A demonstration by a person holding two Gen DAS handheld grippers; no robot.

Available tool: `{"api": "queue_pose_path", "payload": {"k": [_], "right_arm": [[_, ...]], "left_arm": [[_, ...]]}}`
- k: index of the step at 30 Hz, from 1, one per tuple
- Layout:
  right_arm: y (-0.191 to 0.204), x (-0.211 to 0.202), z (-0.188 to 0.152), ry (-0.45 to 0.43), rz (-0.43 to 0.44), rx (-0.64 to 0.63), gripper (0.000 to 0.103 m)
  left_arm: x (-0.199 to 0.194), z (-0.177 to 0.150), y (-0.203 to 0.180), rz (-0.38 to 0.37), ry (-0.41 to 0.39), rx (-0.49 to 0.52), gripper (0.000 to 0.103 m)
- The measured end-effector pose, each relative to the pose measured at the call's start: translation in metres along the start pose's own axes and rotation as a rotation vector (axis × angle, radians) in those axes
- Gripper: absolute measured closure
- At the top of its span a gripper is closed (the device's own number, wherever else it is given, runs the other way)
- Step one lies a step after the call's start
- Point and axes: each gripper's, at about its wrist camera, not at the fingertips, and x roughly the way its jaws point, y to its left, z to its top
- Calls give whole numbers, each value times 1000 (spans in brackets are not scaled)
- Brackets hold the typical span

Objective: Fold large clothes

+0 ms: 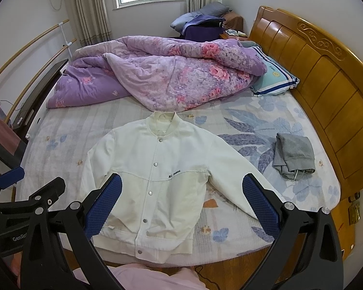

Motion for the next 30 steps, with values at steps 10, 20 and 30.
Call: {"api": "queue_pose_path", "payload": {"k": [10,20,30], "right_arm": [[-4,-3,-2,3,7,5,7],[-14,-6,-6,24,101,-10,7],[5,-4,-9,76,323,-117,7]], "left_arm": [[-4,2,-7,2,9,6,5],[-8,-9,-10,7,30,-29,5],[-16,-36,12,15,82,-195,5]]}}
